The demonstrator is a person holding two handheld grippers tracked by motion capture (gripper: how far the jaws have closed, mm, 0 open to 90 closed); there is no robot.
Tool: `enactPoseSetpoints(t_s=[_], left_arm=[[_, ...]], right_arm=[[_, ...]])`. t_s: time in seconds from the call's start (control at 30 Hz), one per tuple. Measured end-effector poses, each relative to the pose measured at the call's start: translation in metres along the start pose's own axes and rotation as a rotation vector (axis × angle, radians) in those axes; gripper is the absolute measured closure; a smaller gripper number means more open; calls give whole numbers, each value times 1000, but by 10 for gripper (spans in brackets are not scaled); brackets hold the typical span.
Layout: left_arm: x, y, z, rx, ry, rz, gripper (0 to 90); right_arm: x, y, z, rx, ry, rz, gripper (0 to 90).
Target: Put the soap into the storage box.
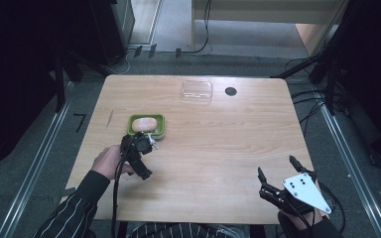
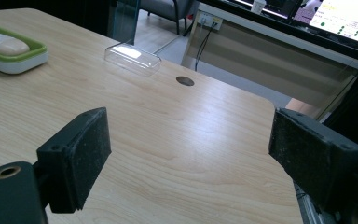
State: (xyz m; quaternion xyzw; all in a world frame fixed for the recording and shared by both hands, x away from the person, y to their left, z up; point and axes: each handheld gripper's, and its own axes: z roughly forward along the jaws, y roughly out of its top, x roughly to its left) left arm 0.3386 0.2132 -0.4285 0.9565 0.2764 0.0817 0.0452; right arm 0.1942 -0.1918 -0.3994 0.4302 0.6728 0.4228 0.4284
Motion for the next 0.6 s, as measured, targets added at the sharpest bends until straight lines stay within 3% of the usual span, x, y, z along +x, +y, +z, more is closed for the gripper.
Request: enactPoseSetpoints(t_s=[0.4, 0.6], left_arm=[[-23, -16, 5, 20, -8, 28, 0], [-23, -17, 5, 27, -20, 42, 0]], right_arm=[[-1, -1, -1, -3, -6, 6, 134], [-2, -1, -2, -4, -11, 8, 134]])
